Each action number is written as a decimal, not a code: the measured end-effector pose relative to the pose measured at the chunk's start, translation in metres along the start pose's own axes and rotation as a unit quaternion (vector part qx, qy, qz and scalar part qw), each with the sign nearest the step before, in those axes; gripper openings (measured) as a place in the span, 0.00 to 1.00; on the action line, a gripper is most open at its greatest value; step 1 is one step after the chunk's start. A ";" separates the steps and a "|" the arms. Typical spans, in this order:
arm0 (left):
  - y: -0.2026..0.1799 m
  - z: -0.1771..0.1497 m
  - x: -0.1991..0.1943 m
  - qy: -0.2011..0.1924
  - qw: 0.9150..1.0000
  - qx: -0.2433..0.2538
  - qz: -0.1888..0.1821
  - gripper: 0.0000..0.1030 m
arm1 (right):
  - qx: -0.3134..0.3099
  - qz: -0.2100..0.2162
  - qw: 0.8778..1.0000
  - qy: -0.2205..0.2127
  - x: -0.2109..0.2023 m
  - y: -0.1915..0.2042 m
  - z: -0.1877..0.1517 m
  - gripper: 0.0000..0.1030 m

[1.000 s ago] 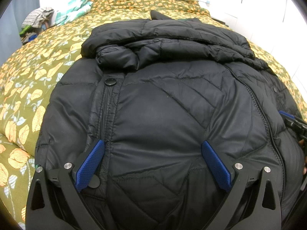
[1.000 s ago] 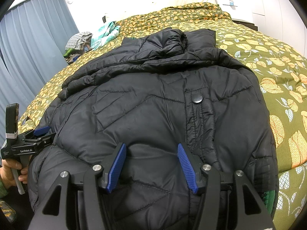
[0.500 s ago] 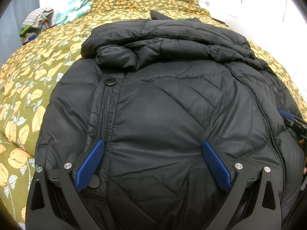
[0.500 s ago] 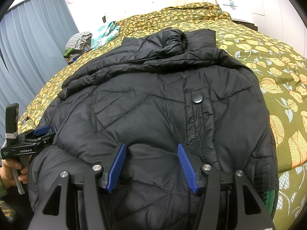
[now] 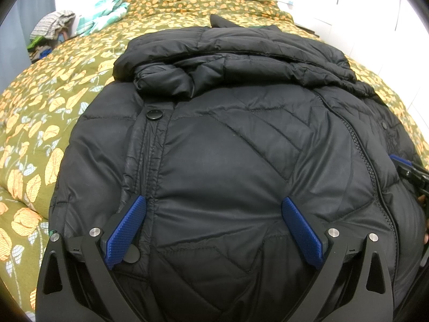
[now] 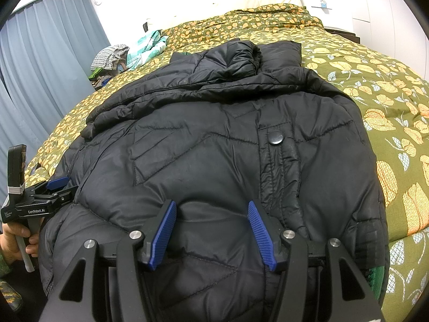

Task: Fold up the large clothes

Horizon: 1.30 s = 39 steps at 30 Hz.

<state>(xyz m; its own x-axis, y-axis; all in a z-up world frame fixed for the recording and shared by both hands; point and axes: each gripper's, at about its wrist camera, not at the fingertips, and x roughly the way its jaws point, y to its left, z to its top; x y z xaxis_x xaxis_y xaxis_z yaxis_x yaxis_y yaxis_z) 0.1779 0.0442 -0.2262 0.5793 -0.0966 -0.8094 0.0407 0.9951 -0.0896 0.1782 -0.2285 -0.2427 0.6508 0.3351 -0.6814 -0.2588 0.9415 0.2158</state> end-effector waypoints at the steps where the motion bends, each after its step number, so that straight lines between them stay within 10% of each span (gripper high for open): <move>1: 0.000 0.000 0.000 0.000 1.000 0.000 0.000 0.98 | 0.000 0.000 1.000 0.000 0.000 0.000 0.000 0.56; 16: 0.000 0.001 -0.006 0.025 1.000 0.003 0.004 0.98 | -0.001 -0.003 1.000 0.004 0.000 0.002 0.000 0.56; 27: 0.083 -0.030 -0.124 0.049 0.998 -0.036 -0.018 0.98 | -0.020 -0.033 0.995 0.090 -0.071 0.005 0.016 0.56; 34: 0.098 -0.056 -0.086 0.166 0.985 -0.034 0.029 0.74 | -0.005 -0.058 0.987 0.151 -0.096 -0.027 -0.005 0.59; 39: 0.104 -0.057 -0.092 0.168 0.981 -0.076 -0.053 0.83 | 0.036 -0.060 0.984 0.162 -0.126 -0.048 -0.014 0.61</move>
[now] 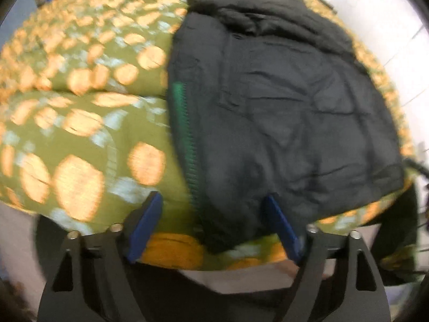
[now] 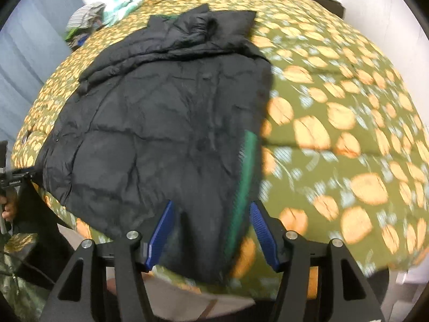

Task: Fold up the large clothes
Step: 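Grasp the jacket hem with both tools and lift it toward the collar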

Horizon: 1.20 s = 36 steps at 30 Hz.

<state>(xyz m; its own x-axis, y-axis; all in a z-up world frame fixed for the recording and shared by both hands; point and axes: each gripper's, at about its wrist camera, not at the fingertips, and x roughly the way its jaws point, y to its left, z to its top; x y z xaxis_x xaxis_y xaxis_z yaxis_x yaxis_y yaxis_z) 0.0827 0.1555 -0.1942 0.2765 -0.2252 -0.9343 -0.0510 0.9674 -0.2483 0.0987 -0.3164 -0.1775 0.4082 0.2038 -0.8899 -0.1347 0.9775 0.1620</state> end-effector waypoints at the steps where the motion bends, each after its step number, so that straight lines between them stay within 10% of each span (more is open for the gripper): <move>1: 0.000 -0.001 0.004 0.007 1.000 -0.004 -0.011 0.82 | 0.014 0.012 1.000 0.000 -0.001 -0.004 -0.003 0.65; 6: -0.012 0.004 0.016 0.039 0.999 0.020 0.011 0.53 | 0.048 0.065 0.996 0.040 0.029 -0.018 -0.010 0.67; 7: -0.011 0.004 0.015 0.043 0.999 0.019 0.021 0.32 | 0.049 0.069 0.995 0.043 0.030 -0.019 -0.010 0.57; 8: -0.010 0.005 0.012 0.047 0.999 0.015 0.018 0.24 | 0.047 0.066 0.996 0.045 0.029 -0.019 -0.009 0.23; 10: -0.003 0.008 0.002 0.048 0.999 -0.009 -0.001 0.19 | 0.047 0.084 0.994 0.042 0.019 -0.019 -0.003 0.17; 18: 0.021 0.024 -0.099 -0.022 0.997 -0.026 -0.075 0.16 | 0.029 0.160 0.987 -0.008 -0.078 -0.017 0.023 0.16; 28: 0.020 -0.039 -0.166 0.046 0.992 -0.053 -0.109 0.15 | 0.052 0.226 0.971 0.058 -0.143 0.001 -0.028 0.15; 36: 0.009 0.101 -0.212 -0.117 0.984 -0.024 -0.132 0.15 | 0.093 0.302 0.948 -0.046 -0.151 -0.015 0.095 0.15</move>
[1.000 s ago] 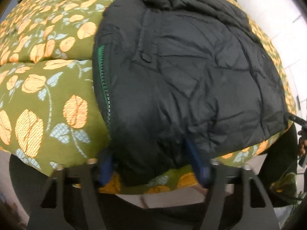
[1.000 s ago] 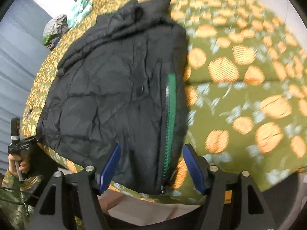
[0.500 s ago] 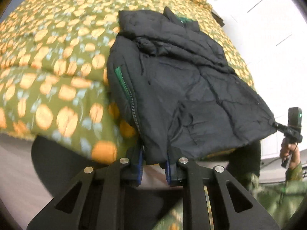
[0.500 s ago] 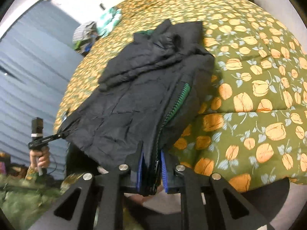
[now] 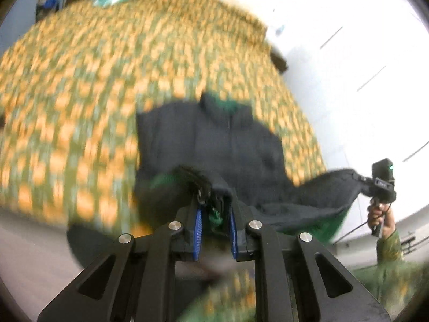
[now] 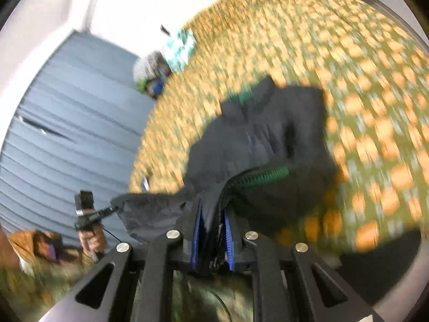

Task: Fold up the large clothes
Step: 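Grasp the jacket hem with both tools and lift it toward the collar, then lay the held hem over the collar with both tools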

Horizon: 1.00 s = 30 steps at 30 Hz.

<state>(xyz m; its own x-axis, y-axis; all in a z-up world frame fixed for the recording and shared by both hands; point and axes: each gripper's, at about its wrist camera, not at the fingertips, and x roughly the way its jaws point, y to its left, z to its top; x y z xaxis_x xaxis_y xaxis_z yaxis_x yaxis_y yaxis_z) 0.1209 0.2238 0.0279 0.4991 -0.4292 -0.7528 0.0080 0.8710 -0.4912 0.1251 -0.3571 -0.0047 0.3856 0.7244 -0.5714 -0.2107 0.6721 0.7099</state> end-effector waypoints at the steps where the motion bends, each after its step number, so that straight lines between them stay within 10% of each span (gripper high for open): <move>1: 0.004 0.018 0.018 -0.007 1.000 -0.008 -0.006 0.15 | 0.008 0.000 1.000 -0.005 0.018 -0.010 0.022 0.15; 7: 0.040 0.102 0.155 0.006 0.998 -0.047 0.030 0.18 | 0.061 -0.033 0.997 -0.021 0.113 -0.088 0.098 0.15; 12: 0.057 0.101 0.208 0.026 0.995 -0.068 0.062 0.56 | 0.157 -0.041 0.986 -0.044 0.161 -0.154 0.094 0.28; 14: 0.058 0.097 0.201 0.036 0.994 -0.091 0.044 0.65 | 0.194 -0.033 0.978 -0.064 0.165 -0.164 0.089 0.70; 17: 0.061 0.099 0.178 0.021 0.993 -0.112 -0.035 0.90 | 0.171 -0.014 0.981 -0.093 0.157 -0.150 0.094 1.00; 20: 0.054 0.095 0.173 0.001 0.999 -0.052 0.007 0.96 | 0.057 -0.072 0.993 -0.075 0.159 -0.112 0.101 1.00; 23: 0.055 0.079 0.212 0.046 0.994 0.005 0.102 0.93 | -0.092 -0.183 0.978 -0.031 0.193 -0.075 0.096 1.00; 25: 0.058 0.064 0.244 0.088 0.984 0.030 0.150 0.67 | -0.146 -0.236 0.961 0.011 0.226 -0.067 0.085 0.98; 28: 0.045 0.050 0.254 0.095 0.977 0.059 0.182 0.21 | -0.177 -0.303 0.936 0.015 0.242 -0.062 0.072 0.24; 30: 0.029 0.056 0.232 0.057 0.981 0.065 0.174 0.15 | -0.194 -0.324 0.926 -0.022 0.221 -0.045 0.070 0.16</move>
<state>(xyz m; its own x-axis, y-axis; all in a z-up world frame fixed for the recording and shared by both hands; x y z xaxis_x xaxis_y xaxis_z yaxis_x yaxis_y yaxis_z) 0.2853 0.1633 -0.1363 0.3916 -0.1189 -0.9124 -0.0315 0.9893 -0.1424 0.2827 -0.2383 -0.1339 0.5784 0.1497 -0.8019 -0.2264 0.9739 0.0185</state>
